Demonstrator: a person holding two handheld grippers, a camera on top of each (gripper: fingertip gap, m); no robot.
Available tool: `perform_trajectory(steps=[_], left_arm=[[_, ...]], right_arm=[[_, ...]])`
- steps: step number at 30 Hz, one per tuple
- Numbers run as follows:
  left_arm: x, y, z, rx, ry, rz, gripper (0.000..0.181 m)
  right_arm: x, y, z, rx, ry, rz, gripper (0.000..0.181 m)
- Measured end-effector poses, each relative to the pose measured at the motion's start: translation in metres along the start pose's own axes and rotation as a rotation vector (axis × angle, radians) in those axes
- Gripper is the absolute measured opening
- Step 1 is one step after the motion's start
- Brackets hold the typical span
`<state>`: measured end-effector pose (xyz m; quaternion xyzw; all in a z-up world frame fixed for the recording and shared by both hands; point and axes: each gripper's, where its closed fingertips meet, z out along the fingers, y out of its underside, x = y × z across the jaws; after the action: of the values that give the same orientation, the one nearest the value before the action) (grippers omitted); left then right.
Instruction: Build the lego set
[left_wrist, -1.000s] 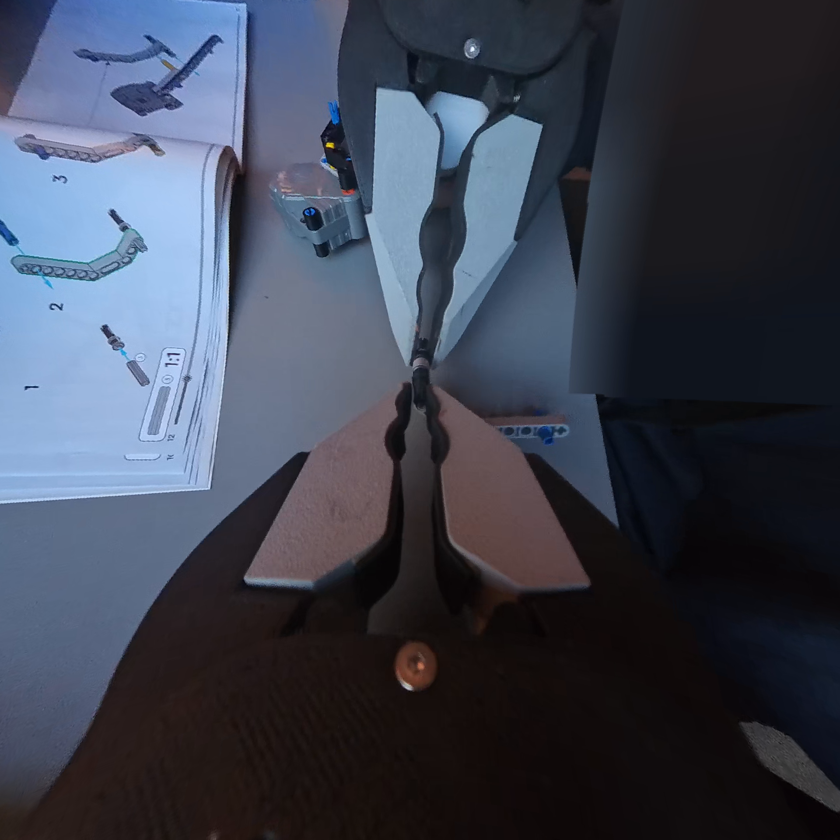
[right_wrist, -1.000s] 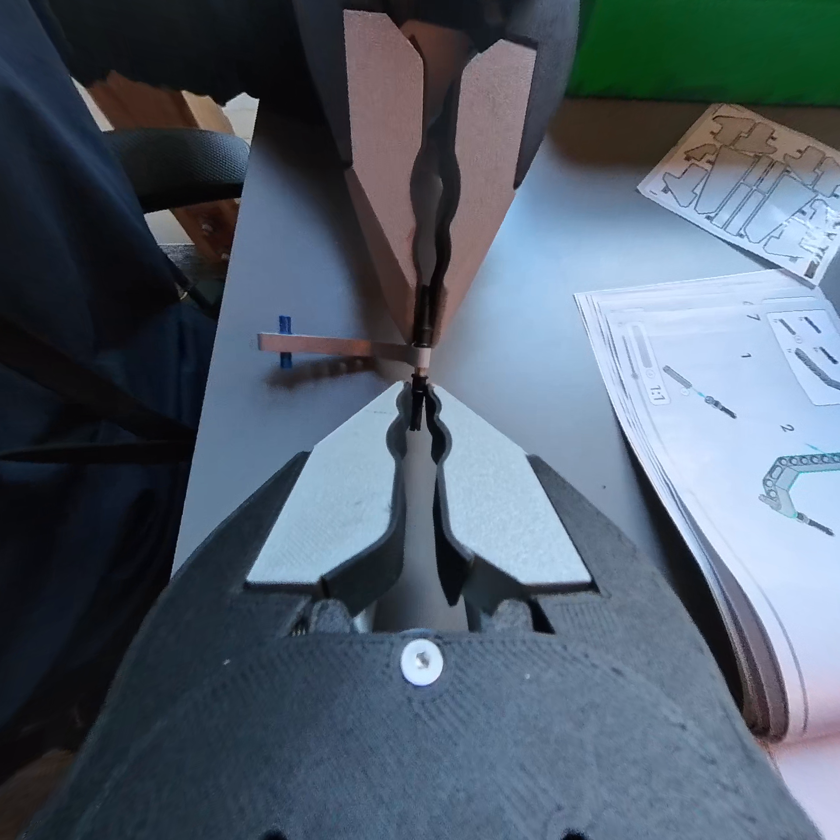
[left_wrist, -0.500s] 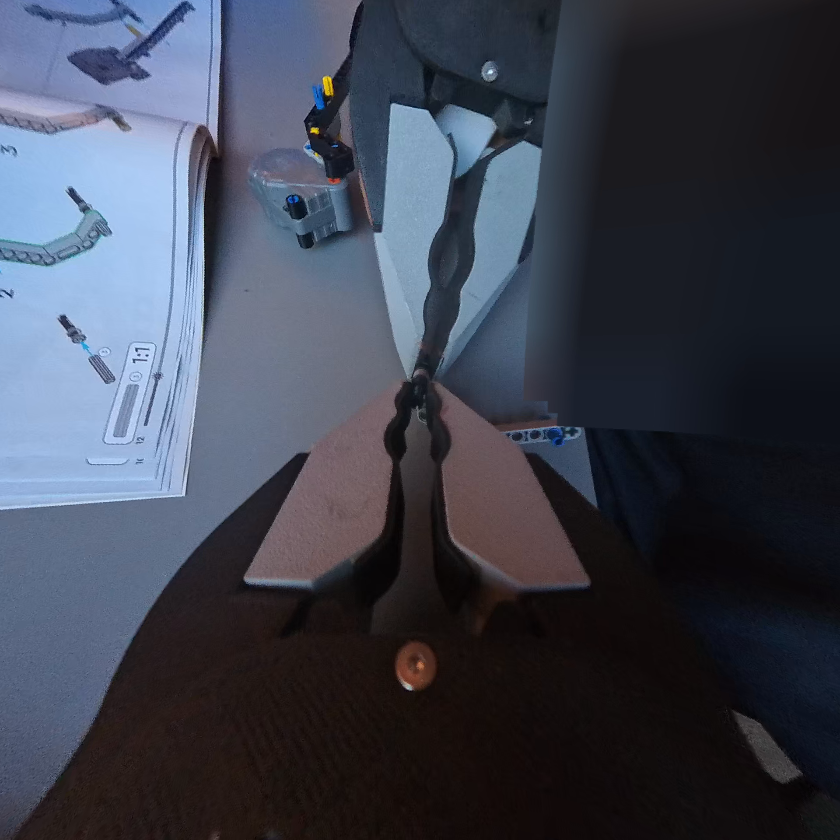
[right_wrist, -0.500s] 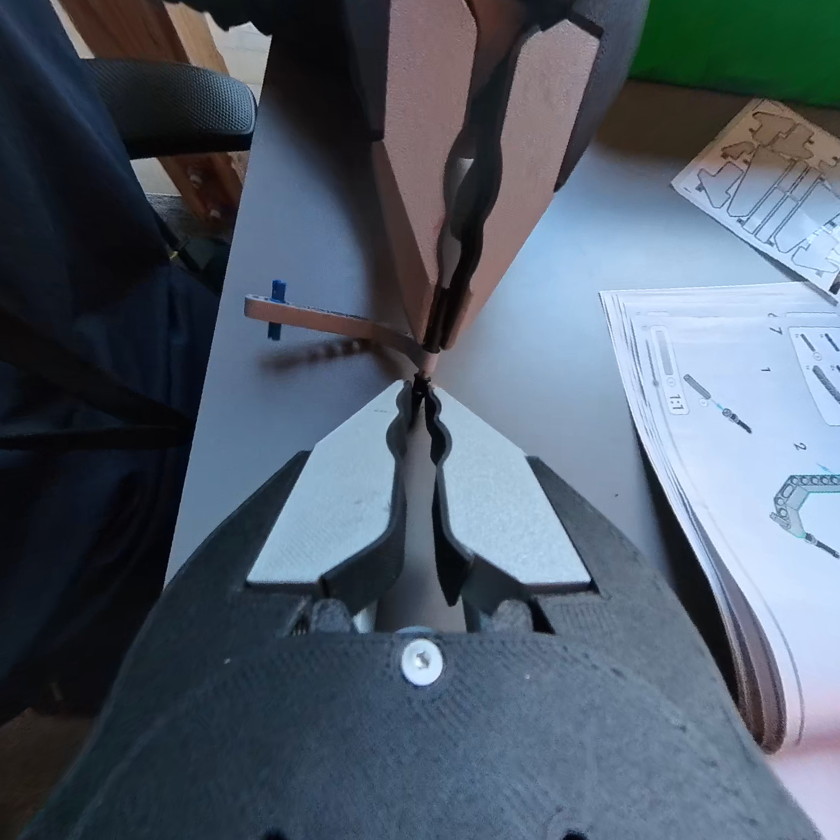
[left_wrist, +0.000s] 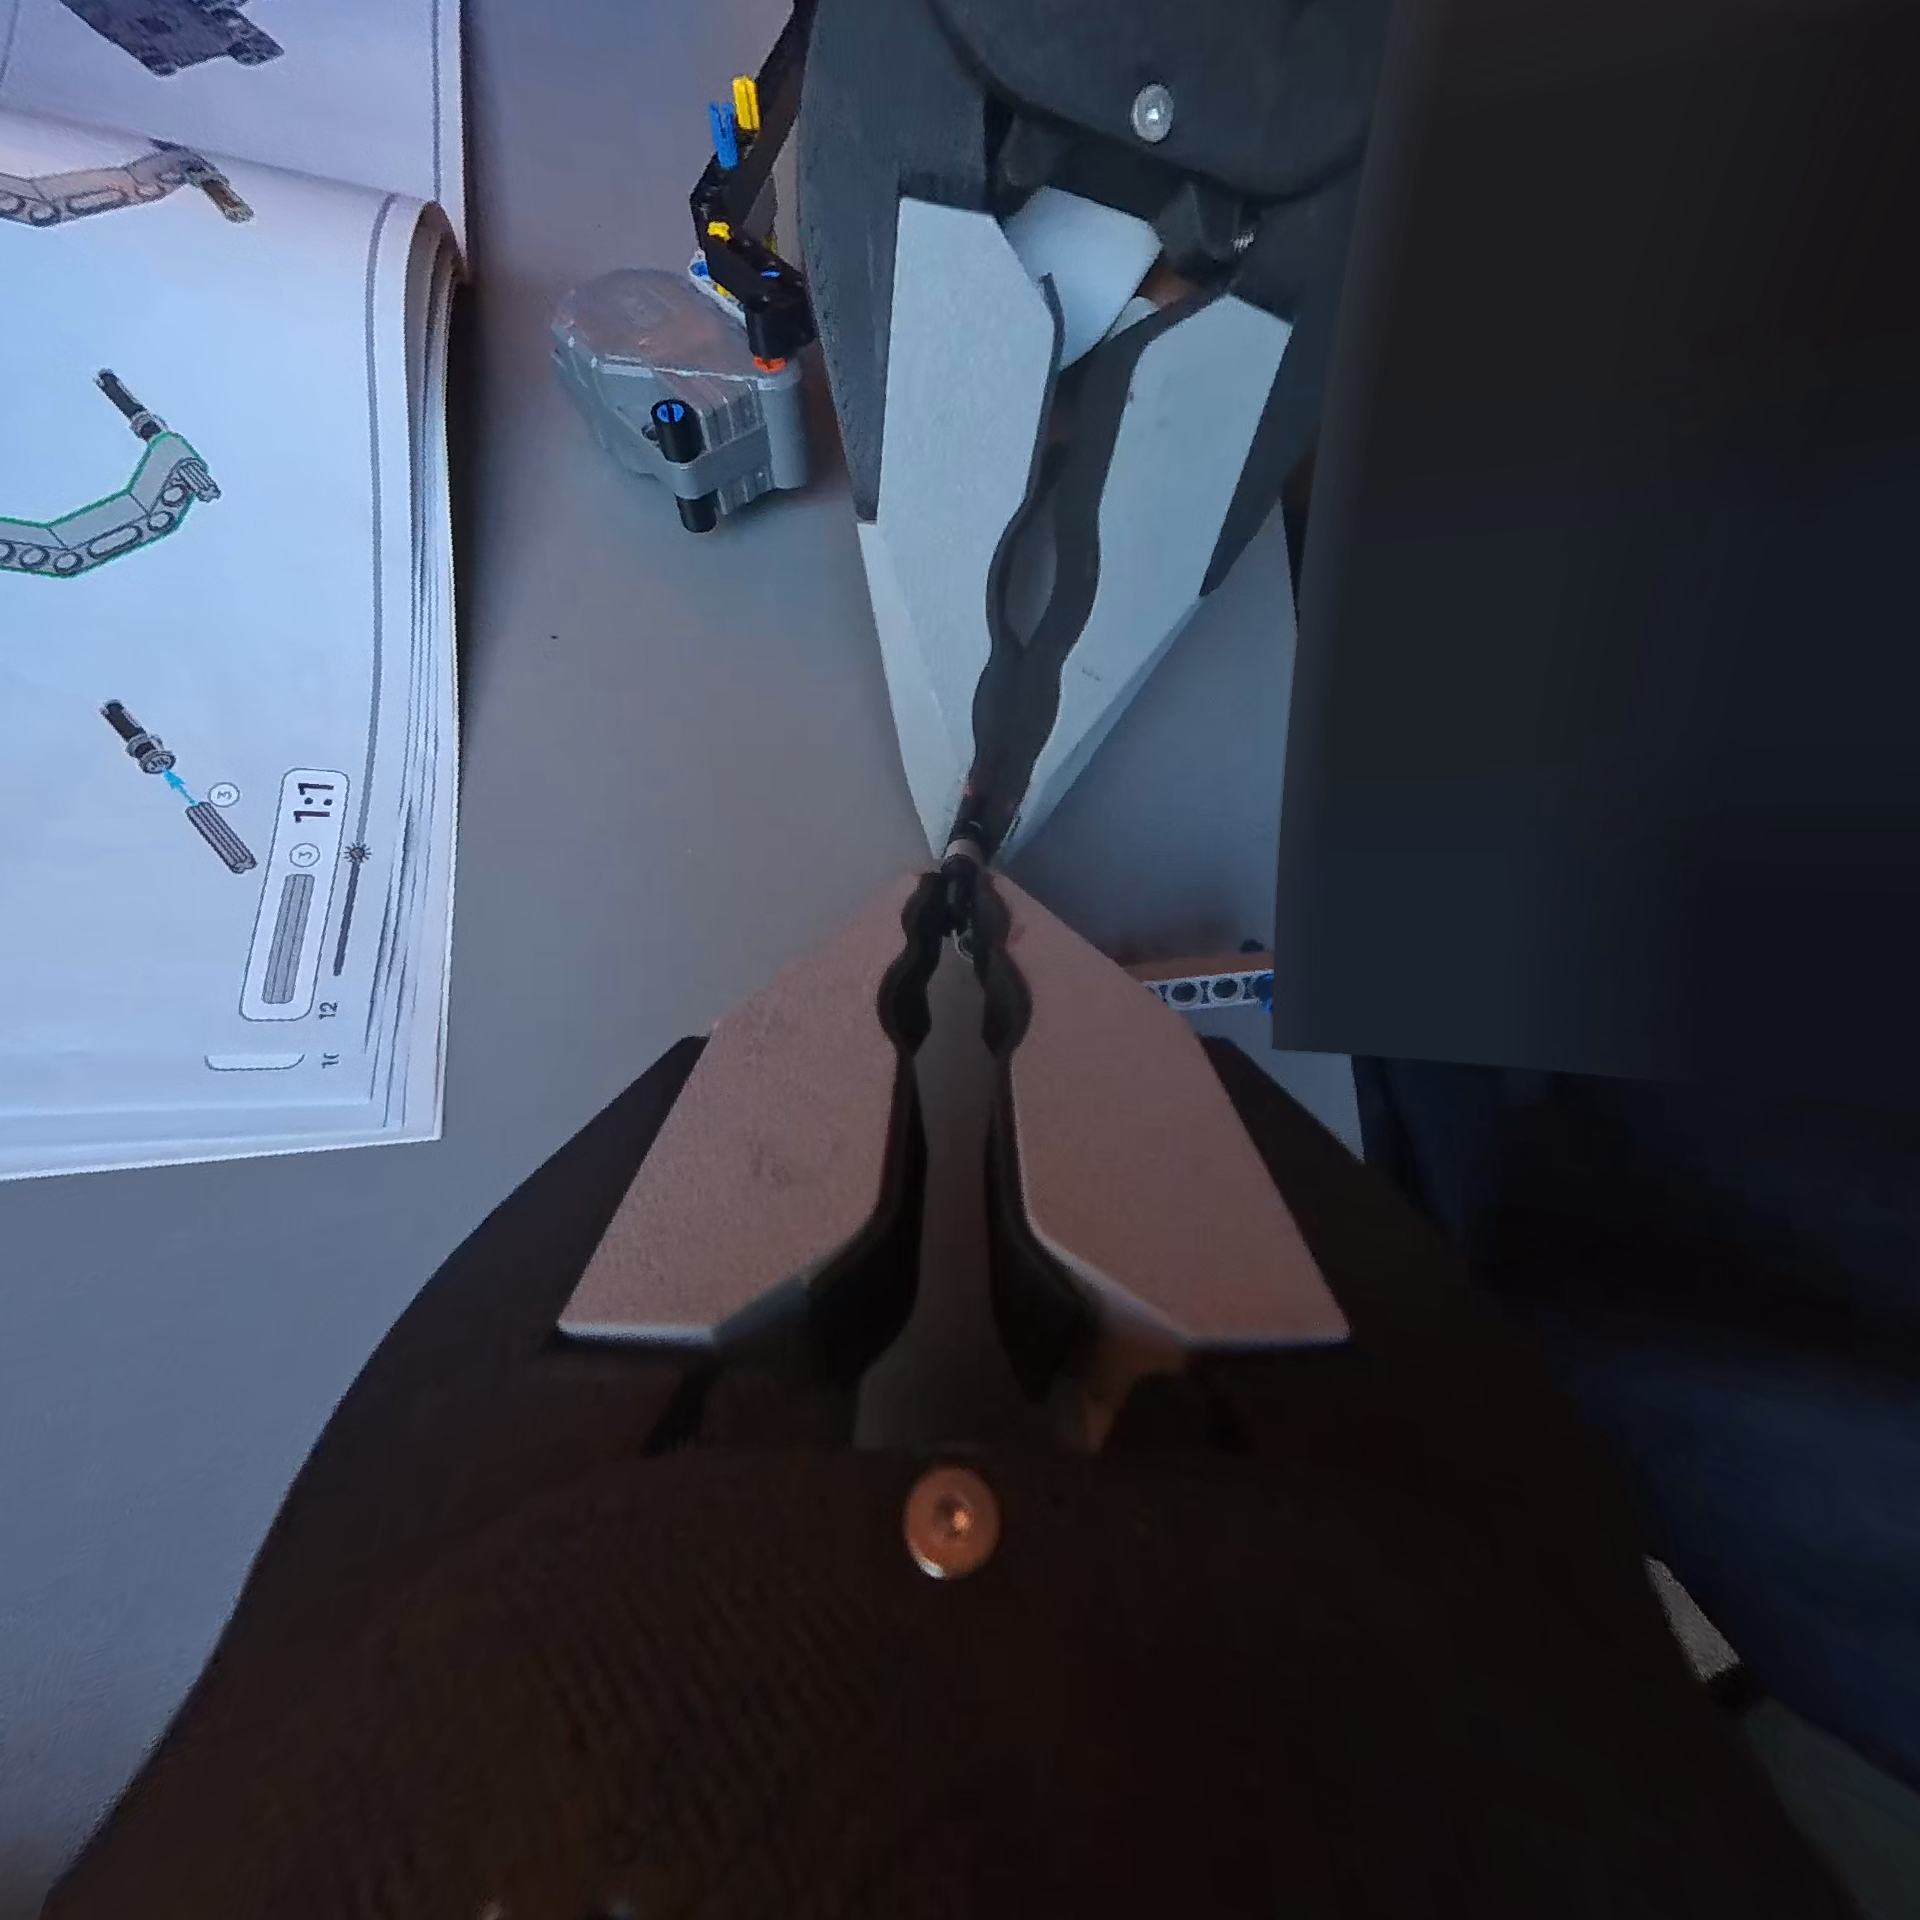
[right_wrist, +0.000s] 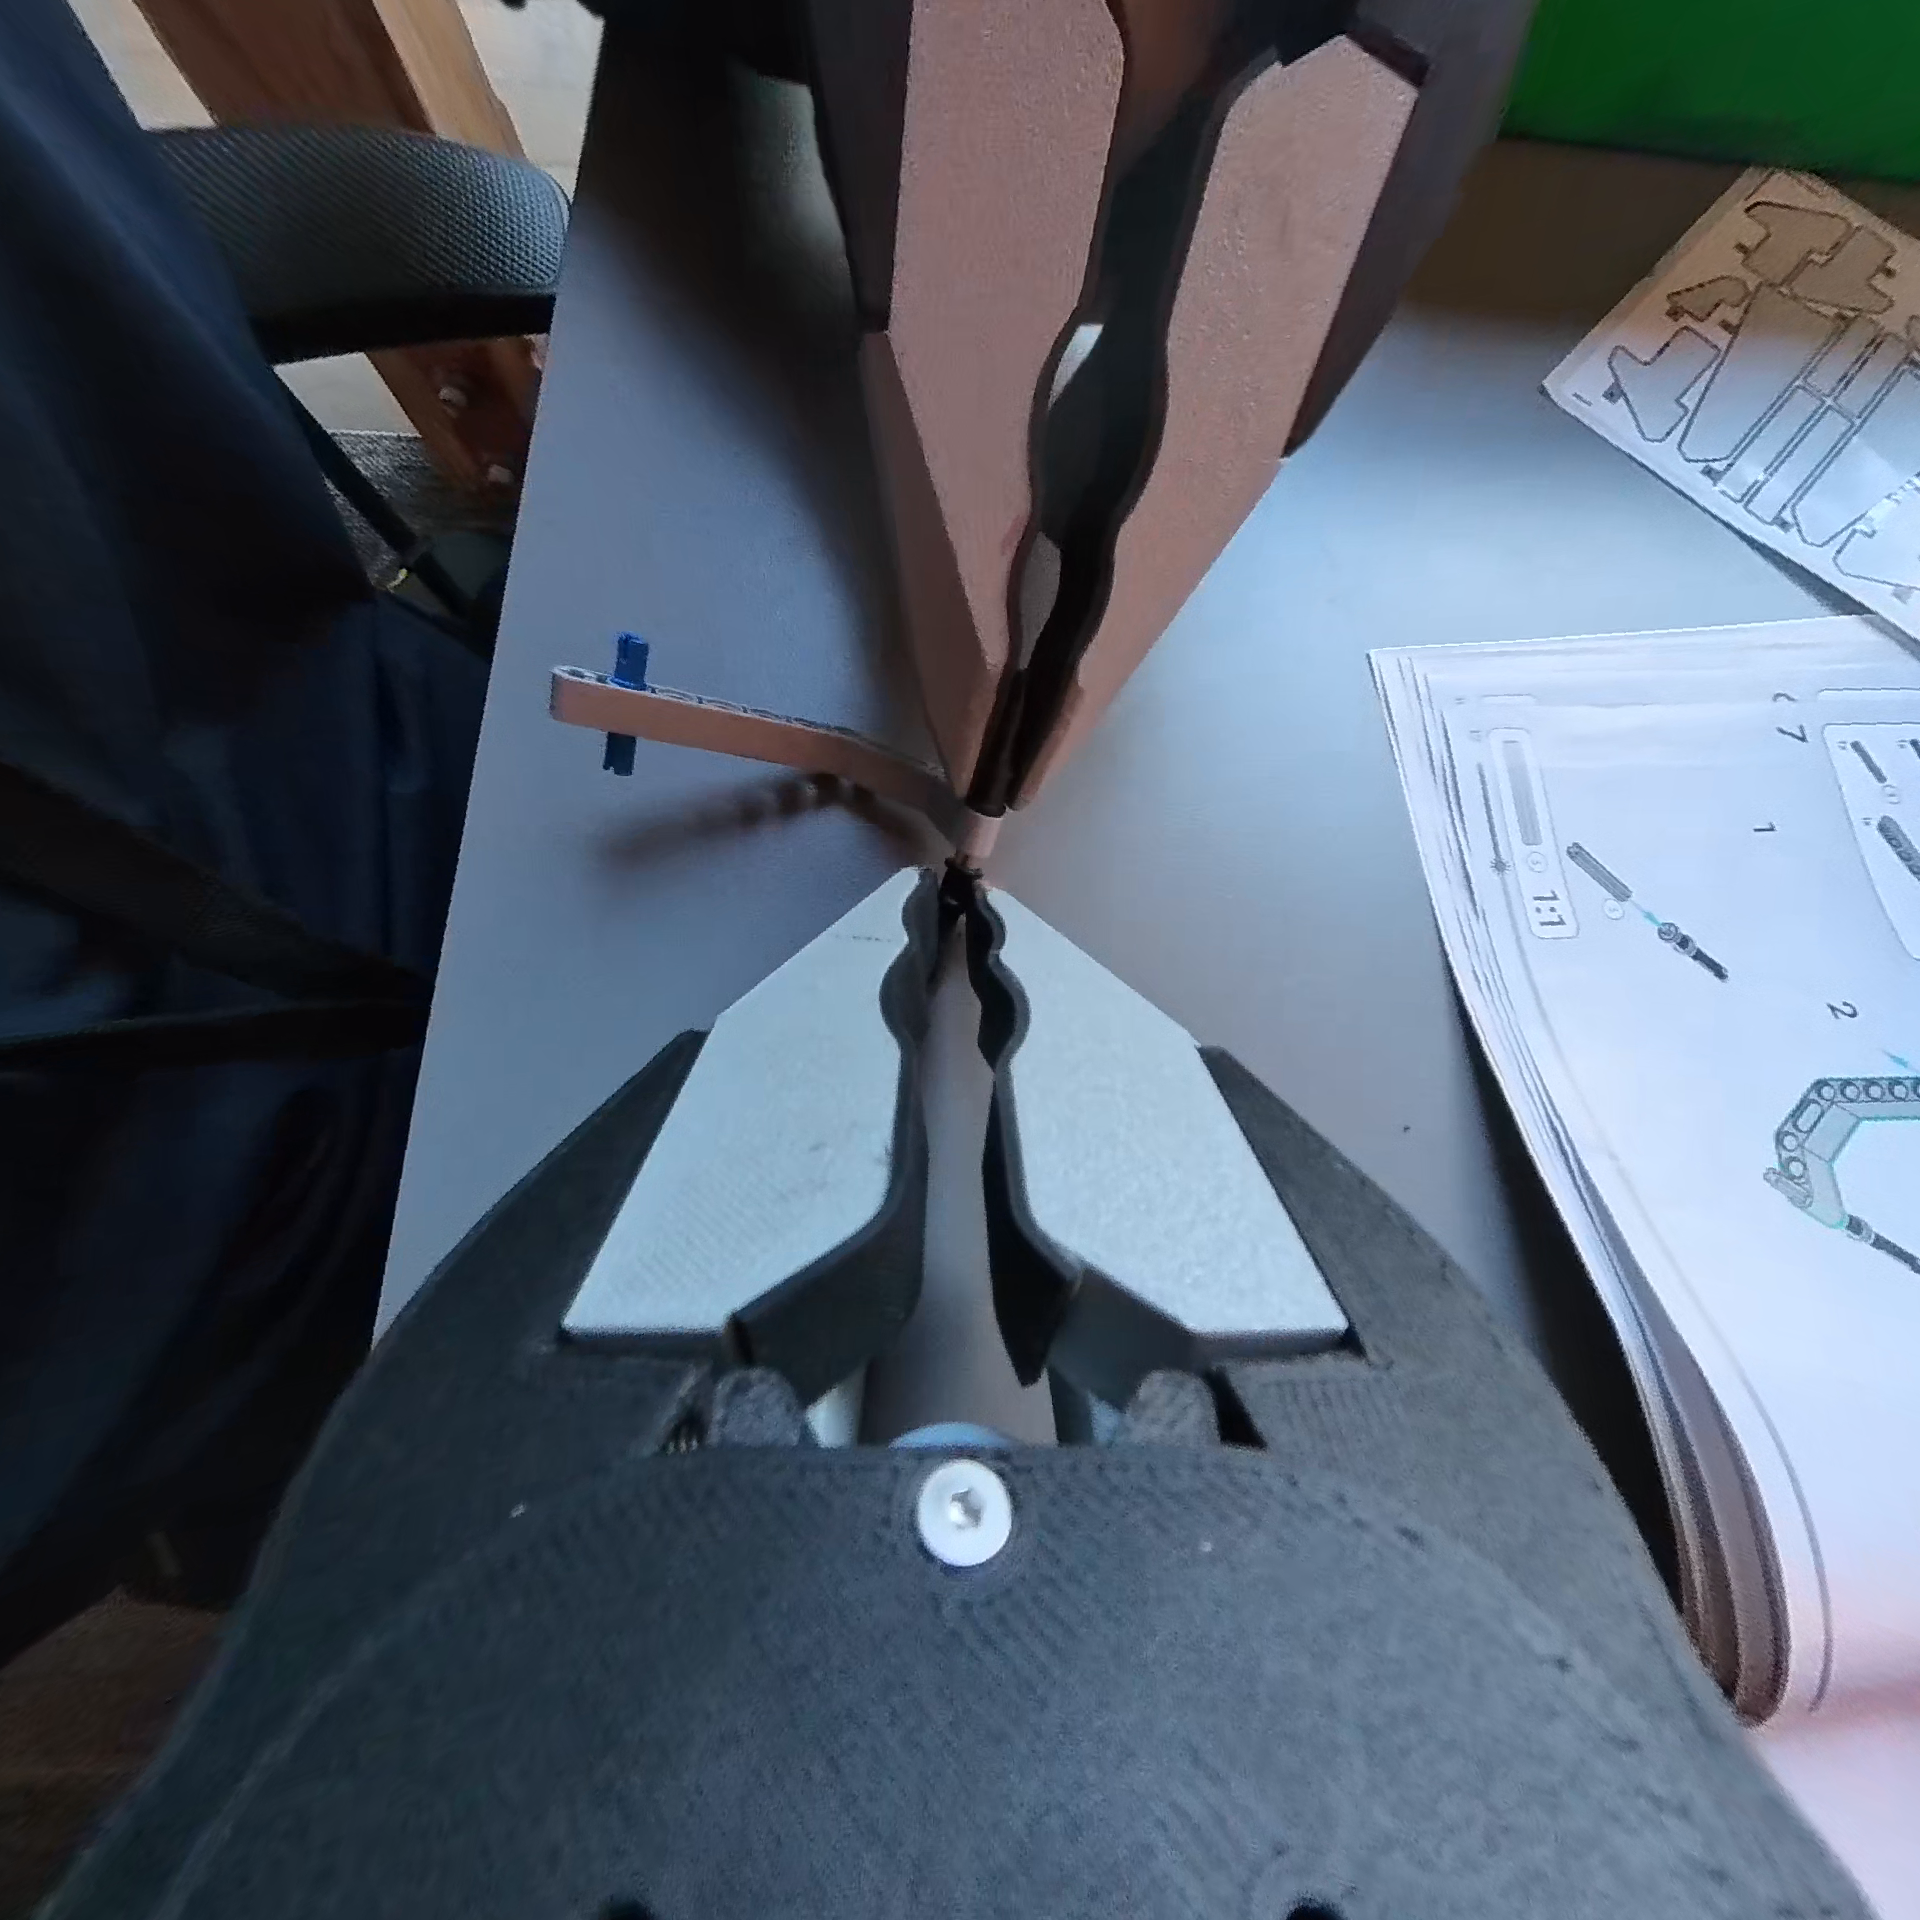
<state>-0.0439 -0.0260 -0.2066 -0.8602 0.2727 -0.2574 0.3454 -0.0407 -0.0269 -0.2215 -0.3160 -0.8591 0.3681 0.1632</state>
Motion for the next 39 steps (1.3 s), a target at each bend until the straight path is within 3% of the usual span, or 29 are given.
perform_trajectory(steps=[13,39], left_arm=[[0.002,0.001,0.003,-0.096,0.071,-0.041,0.004],[0.006,0.002,0.009,0.006,0.148,-0.120,0.005]], right_arm=[[-0.003,0.001,-0.001,-0.008,0.010,-0.053,0.002],[-0.008,0.003,-0.003,0.015,-0.018,-0.054,0.001]])
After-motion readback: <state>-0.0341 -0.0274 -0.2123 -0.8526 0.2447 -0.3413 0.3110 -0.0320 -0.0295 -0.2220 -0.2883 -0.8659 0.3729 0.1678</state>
